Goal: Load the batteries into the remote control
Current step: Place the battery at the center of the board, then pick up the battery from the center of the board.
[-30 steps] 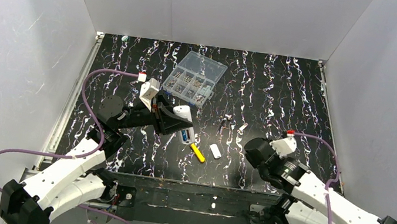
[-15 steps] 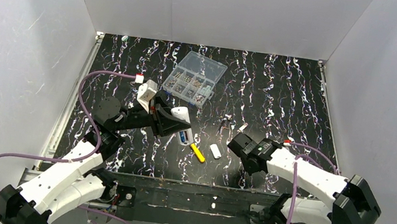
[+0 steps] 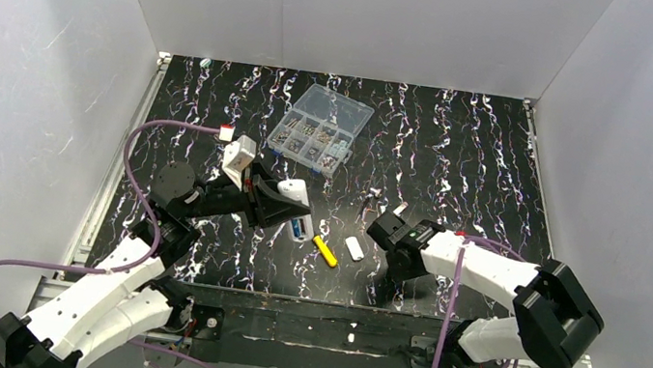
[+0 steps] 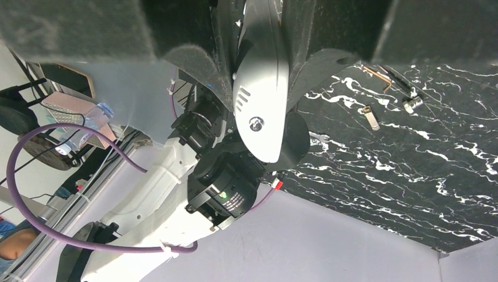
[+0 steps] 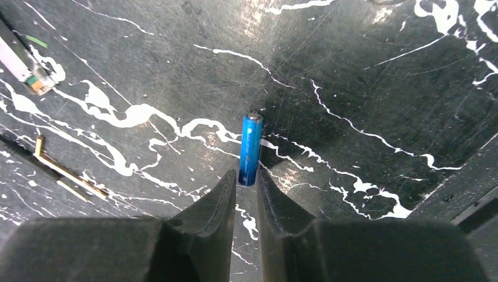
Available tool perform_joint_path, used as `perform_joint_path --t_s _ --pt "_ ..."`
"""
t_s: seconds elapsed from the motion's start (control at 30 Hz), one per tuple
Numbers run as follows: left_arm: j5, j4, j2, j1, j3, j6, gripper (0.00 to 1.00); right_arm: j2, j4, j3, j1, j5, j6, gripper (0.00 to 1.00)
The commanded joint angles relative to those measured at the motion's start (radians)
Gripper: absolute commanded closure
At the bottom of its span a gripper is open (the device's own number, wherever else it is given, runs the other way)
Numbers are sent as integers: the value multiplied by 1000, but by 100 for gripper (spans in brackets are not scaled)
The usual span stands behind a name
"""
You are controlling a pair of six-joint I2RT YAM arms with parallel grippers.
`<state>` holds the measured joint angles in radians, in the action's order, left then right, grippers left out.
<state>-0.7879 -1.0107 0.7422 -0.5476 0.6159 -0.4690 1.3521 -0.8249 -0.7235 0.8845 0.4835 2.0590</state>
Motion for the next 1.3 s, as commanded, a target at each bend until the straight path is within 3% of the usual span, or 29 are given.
perform_joint_path --t_s 0.0,0.2,0.33,0.53,0.63,0.7,0.8,0.87,1.03,1.27 --pt "-11 -45 -44 -5 11 32 100 42 22 -23 -4 -25 159 71" --pt "-5 -11 -66 -5 10 48 100 67 64 -34 -7 -31 99 56" --pt "-1 -3 -72 -5 8 51 100 49 55 -66 -7 5 25 51" --pt "2 1 -72 -5 8 52 100 -29 54 -126 -7 28 -233 43" --pt "9 -1 -70 -5 5 51 100 -112 157 -113 -7 52 -556 42" --pt "12 -3 -68 -5 5 52 100 -189 350 -54 -27 34 -925 42" --pt "19 -9 -64 -5 2 48 100 -311 619 36 -119 -233 -1451 42" --pt "24 -18 -63 -5 -2 41 100 -361 651 47 -193 -340 -1651 39" --pt "20 -14 -60 -5 3 40 100 -329 424 -90 -359 -614 -2179 38" --pt "15 -8 -68 -5 4 35 100 -198 127 -128 -418 -708 -2887 34"
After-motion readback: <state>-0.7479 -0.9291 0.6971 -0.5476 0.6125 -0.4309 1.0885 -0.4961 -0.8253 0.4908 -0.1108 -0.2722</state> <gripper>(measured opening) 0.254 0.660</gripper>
